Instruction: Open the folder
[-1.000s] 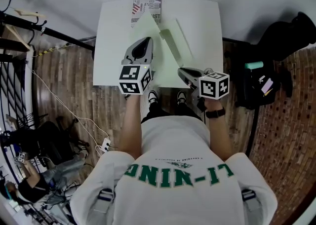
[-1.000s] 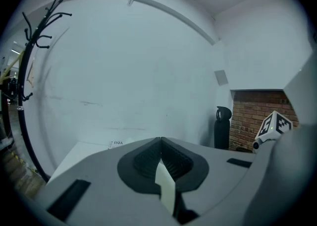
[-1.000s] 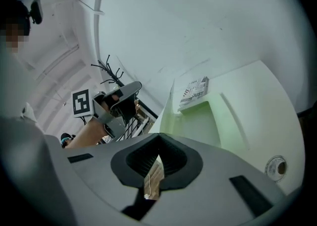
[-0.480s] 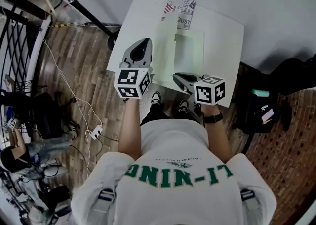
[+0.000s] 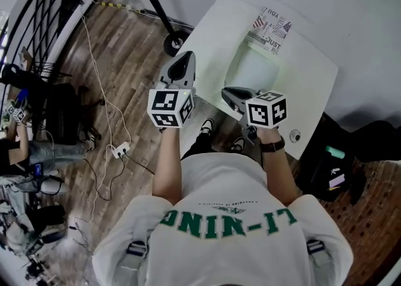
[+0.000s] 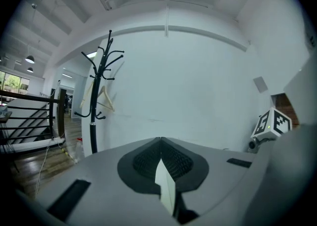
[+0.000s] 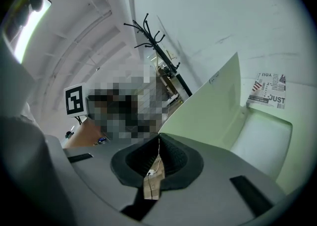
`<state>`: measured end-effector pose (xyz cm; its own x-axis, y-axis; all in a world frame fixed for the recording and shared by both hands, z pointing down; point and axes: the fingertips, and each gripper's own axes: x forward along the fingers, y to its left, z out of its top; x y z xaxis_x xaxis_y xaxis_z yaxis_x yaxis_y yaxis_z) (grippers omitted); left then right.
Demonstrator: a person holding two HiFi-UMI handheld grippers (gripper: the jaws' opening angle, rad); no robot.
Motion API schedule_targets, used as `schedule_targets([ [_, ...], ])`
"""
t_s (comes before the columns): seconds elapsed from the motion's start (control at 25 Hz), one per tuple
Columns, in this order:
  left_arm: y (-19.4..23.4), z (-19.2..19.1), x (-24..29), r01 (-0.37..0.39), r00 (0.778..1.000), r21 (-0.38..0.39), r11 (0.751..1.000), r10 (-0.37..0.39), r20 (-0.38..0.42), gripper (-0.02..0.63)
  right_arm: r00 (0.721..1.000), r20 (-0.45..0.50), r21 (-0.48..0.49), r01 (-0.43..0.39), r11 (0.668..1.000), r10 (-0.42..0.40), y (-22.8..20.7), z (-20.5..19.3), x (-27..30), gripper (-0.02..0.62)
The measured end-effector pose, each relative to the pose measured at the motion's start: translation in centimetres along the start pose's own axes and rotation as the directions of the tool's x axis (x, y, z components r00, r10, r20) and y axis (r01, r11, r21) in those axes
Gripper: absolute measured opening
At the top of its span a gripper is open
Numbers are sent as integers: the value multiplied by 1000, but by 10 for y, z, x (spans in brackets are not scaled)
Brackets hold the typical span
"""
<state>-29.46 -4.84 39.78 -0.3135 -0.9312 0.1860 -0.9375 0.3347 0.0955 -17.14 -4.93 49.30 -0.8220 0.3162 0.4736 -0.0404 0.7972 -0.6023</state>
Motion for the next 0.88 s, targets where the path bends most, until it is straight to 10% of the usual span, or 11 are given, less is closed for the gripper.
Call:
schedule_targets([
  [0.88,171,-43,-21,-223,975,-99,970,221,-37,14,954,-300,-111,-42,993,7,-14,11,252,25],
])
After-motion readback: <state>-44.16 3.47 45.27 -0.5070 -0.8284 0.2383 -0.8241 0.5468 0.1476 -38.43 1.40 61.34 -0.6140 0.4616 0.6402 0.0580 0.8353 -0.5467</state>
